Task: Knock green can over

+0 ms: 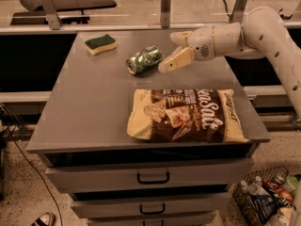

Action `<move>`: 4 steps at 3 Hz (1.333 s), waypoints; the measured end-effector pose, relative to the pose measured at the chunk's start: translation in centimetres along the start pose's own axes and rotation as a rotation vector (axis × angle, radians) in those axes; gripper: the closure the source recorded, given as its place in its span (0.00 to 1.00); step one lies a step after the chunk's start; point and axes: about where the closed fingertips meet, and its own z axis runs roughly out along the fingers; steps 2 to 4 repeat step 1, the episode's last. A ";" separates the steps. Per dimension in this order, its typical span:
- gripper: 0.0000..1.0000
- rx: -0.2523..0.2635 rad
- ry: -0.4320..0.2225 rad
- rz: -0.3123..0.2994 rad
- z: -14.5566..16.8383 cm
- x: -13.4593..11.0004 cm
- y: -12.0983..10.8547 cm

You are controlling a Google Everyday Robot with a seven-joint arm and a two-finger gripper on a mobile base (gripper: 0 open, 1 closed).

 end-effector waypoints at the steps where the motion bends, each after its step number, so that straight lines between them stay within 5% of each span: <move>1: 0.00 -0.012 0.003 -0.009 -0.4 -0.3 0.2; 4: 0.00 -0.012 0.003 -0.009 -0.4 -0.3 0.2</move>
Offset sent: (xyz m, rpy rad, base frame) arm 0.0000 0.0000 0.0000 0.0000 0.0000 0.0000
